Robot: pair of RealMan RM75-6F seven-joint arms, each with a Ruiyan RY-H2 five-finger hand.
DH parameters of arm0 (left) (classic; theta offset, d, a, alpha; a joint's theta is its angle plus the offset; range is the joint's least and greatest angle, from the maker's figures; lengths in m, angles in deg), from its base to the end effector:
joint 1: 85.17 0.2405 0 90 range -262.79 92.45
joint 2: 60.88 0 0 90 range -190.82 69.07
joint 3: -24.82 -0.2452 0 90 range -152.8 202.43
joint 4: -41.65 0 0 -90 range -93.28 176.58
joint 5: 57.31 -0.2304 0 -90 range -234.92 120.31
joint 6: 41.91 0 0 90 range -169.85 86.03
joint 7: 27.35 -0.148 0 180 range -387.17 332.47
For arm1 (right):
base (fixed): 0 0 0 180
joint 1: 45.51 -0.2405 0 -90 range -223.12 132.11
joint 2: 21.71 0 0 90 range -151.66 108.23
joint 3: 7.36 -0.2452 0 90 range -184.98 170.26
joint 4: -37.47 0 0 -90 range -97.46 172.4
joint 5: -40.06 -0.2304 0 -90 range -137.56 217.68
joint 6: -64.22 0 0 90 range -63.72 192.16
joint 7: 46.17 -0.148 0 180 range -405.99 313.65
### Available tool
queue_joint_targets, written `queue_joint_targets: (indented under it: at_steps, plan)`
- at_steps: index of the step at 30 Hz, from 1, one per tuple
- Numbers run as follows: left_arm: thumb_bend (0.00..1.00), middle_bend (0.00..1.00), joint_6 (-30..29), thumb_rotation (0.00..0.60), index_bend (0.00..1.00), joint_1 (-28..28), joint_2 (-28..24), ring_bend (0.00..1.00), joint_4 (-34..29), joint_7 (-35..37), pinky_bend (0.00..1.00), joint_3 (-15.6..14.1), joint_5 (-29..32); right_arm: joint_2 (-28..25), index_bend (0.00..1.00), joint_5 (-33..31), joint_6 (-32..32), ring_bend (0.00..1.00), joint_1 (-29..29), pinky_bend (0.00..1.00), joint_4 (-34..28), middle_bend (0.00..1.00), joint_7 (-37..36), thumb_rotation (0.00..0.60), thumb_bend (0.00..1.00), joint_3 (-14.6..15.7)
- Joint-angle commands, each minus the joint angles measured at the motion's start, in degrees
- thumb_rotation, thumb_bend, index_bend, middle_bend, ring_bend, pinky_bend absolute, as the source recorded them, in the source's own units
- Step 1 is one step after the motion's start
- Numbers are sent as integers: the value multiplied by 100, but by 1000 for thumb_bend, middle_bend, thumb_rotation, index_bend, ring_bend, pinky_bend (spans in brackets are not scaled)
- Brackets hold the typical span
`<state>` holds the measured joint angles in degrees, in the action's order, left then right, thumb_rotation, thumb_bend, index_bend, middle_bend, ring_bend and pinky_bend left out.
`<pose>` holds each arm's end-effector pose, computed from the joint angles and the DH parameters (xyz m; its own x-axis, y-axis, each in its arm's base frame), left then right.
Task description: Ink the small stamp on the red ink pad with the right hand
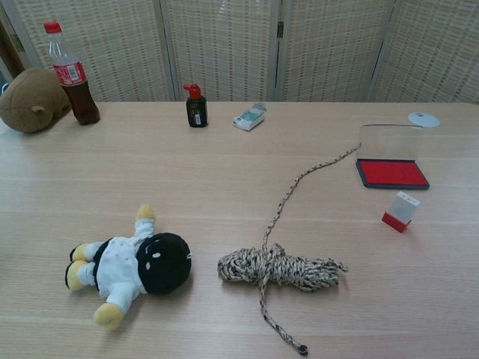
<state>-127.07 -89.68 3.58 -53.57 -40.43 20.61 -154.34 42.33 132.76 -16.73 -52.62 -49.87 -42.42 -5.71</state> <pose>-0.2820 0.1510 0.1031 0.5625 0.0823 0.8227 0.8164 -0.2127 -0.5369 -0.3180 -0.1794 0.1182 0.5522 -0.1144 0.8259 -0.8304 -0.1645 0.5324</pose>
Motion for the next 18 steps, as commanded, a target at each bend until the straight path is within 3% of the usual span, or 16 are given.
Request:
queue_joint_targets:
  at_steps: [1, 7, 18]
  plan:
    - [336, 0, 47, 600, 0, -23, 14, 0, -5, -13, 58, 7, 18, -12, 0, 5, -12, 0, 11, 0, -11, 0, -6, 600, 213, 7]
    - [337, 0, 103, 600, 0, -40, 55, 0, -18, -115, 57, 7, 30, -33, 0, -25, -28, 0, 37, 0, -41, 0, -39, 600, 213, 5]
    - [337, 0, 122, 600, 0, -42, 28, 0, -11, -57, 57, 24, 109, -15, 0, 72, 492, 0, -281, 0, -154, 0, -49, 600, 213, 40]
